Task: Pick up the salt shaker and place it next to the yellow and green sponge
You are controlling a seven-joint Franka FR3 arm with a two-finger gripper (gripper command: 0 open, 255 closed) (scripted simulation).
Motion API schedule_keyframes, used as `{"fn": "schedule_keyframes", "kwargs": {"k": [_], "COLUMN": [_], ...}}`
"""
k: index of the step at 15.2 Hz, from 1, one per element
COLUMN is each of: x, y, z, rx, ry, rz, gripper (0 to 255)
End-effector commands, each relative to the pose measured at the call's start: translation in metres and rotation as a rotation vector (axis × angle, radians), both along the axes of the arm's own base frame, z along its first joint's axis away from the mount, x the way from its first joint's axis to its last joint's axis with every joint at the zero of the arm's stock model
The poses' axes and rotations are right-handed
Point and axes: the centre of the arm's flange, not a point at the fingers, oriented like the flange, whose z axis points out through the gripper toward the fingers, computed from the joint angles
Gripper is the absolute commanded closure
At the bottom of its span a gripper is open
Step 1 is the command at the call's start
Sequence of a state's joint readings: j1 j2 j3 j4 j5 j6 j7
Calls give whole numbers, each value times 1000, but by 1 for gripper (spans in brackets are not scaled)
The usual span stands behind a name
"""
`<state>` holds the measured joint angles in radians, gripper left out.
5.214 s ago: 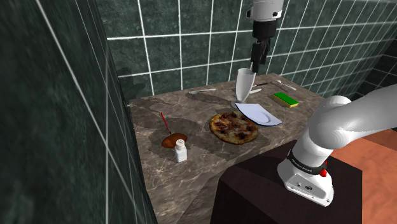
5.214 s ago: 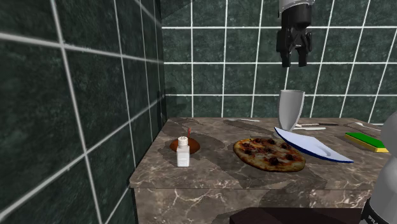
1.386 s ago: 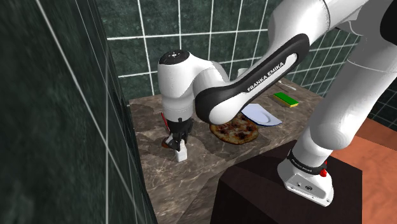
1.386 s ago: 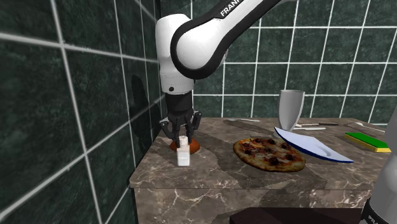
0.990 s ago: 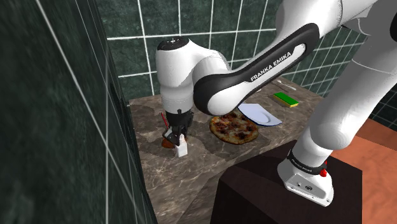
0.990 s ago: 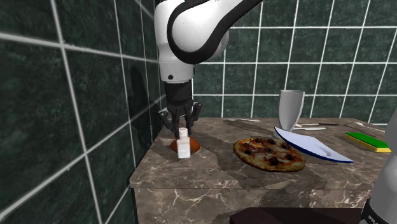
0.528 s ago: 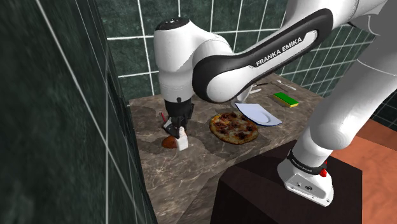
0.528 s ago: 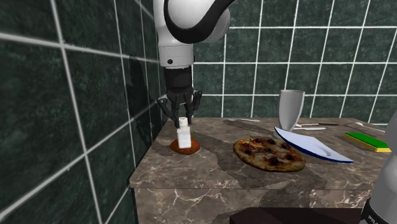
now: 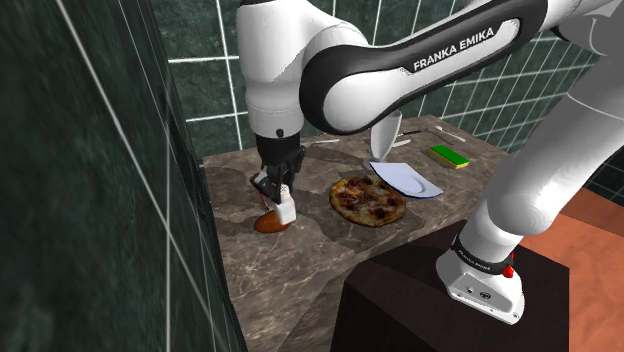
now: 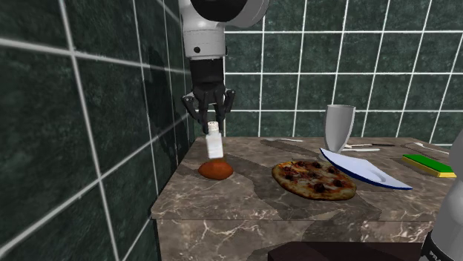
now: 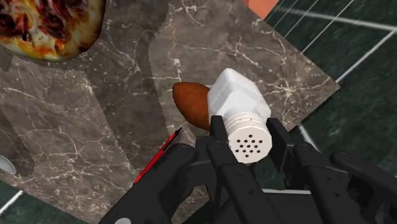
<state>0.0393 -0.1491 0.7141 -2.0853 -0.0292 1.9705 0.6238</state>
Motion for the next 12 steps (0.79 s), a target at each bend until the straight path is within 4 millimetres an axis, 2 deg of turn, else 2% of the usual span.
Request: {"fn": "schedule_keyframes", "kwargs": {"k": [1,10,12], "x": [0,0,-5], "y": [-1,-1,-27], "z": [11,55,55], "rx": [0,0,0], "ry": [0,0,0], "rz": [0,0,0], "gripper": [255,255,255]}}
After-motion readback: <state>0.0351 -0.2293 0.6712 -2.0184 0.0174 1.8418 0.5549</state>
